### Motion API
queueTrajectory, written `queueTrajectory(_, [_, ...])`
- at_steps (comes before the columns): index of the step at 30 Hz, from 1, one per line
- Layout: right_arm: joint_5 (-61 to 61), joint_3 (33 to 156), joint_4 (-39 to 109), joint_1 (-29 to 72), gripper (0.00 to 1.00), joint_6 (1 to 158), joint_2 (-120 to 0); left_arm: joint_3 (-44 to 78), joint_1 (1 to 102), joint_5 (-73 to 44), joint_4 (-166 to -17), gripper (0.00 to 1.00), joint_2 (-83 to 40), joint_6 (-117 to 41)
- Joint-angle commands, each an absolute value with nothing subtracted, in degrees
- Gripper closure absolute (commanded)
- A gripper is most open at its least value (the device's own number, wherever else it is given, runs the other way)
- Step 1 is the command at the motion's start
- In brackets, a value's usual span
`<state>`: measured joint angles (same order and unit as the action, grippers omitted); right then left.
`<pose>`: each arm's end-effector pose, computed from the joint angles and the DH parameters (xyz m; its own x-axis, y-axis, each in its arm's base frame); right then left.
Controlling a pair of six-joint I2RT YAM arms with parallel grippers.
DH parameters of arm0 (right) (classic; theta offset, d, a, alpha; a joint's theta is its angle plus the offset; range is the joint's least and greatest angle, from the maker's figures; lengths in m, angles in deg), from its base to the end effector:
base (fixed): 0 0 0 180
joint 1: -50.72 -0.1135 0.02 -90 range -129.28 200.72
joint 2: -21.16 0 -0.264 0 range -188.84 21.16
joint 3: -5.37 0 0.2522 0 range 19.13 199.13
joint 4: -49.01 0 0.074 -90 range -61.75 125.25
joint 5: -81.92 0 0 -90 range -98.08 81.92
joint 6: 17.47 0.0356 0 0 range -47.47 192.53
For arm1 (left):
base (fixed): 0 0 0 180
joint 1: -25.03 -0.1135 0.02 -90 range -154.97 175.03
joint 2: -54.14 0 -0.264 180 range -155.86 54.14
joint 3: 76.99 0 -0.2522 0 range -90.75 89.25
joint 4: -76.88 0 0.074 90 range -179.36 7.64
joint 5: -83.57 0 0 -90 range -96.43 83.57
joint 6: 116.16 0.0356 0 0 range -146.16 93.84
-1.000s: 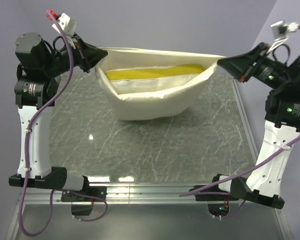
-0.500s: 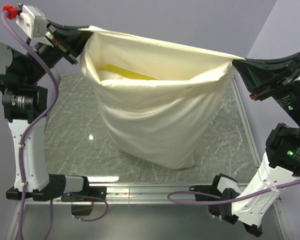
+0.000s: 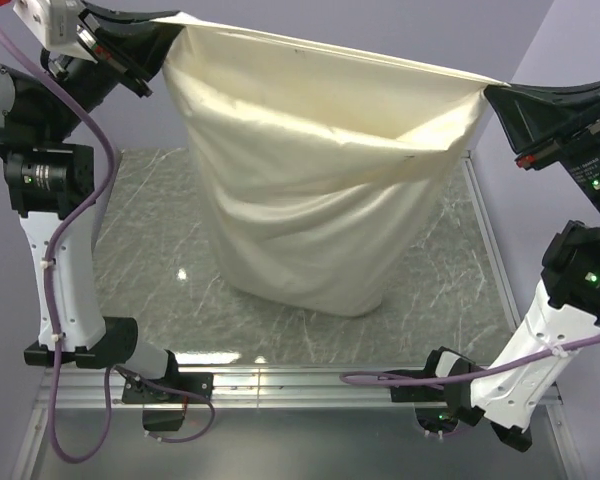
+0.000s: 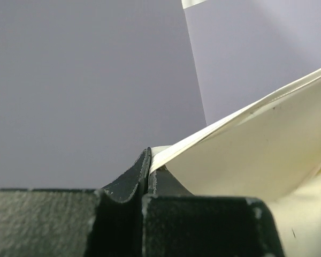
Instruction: Put the pillow into the pillowcase
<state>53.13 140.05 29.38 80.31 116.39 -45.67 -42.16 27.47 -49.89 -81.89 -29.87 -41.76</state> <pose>0.0780 -0.0084 0.6578 0.2805 0.2245 -0.9332 -0.6440 0.7650 -0.0096 0.1894 -0.0326 0.6611 0.4676 -0.2153 -0.8573 0.7098 0.6695 0.2190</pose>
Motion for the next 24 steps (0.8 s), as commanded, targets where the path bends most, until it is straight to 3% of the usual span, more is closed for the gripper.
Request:
queueTrajectory(1, [31.0, 142.2, 28.4, 84.8, 1.00, 112.9, -49.2, -46.5, 19.2, -26.3, -77.7, 1.00, -34.6, -40.3])
queueTrajectory(7, [21.7, 137.5, 29.3, 85.4, 1.00, 106.3, -41.9, -32.9, 24.0, -34.8, -83.2, 1.00, -30.5, -43.7])
queueTrajectory(11, [17.2, 133.3, 32.9, 85.4, 1.00, 101.9, -36.4, -25.4, 29.8, -31.2, -87.3, 0.99, -24.7, -39.3])
queueTrajectory(15, [11.0, 138.3, 31.8, 85.4, 1.00, 100.0, -36.8, -30.2, 30.4, -29.8, -85.1, 0.99, -23.7, -40.9])
queueTrajectory(24, [9.3, 144.7, 34.9, 85.4, 1.00, 101.8, -42.5, -44.7, 30.4, -23.4, -82.3, 1.00, -26.0, -39.4])
